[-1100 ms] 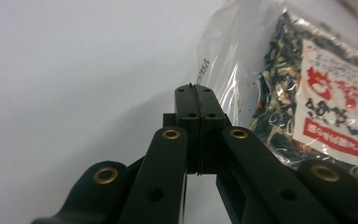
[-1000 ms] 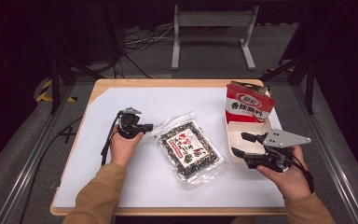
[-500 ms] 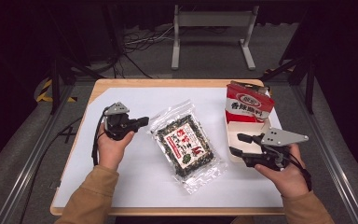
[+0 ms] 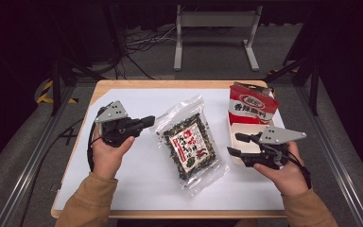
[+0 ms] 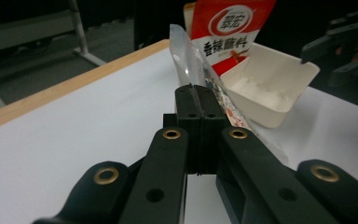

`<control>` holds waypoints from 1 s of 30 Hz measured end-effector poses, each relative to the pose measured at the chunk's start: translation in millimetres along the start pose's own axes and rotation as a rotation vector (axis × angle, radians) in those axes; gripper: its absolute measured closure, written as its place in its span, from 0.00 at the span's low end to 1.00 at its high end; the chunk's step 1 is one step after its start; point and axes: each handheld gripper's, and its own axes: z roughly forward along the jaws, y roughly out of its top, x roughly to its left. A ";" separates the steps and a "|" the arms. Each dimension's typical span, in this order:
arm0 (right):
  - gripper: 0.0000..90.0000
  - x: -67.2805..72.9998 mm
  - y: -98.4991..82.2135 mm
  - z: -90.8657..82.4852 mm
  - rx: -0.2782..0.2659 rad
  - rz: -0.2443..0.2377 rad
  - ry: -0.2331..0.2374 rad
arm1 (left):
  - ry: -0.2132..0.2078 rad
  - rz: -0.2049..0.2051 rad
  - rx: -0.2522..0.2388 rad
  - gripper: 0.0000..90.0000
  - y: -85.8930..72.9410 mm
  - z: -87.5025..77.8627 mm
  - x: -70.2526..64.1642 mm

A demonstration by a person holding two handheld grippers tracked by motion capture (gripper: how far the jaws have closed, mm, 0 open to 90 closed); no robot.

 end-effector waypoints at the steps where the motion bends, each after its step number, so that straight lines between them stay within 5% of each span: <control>1: 0.49 0.0 1.2 1.6 0.001 0.000 0.006 | -0.009 0.001 -0.012 1.00 2.6 -3.7 -2.9; 7: 0.44 1.6 10.8 14.9 0.001 -0.011 0.049 | -0.026 0.061 -0.070 1.00 15.4 -21.2 -17.9; 15: 0.40 1.2 20.8 28.5 0.001 -0.025 0.081 | -0.057 0.108 -0.087 1.00 22.4 -27.6 -31.0; 30: 0.28 -18.3 41.5 75.5 0.021 -0.027 0.174 | -0.132 0.115 -0.114 1.00 23.4 -30.0 -38.3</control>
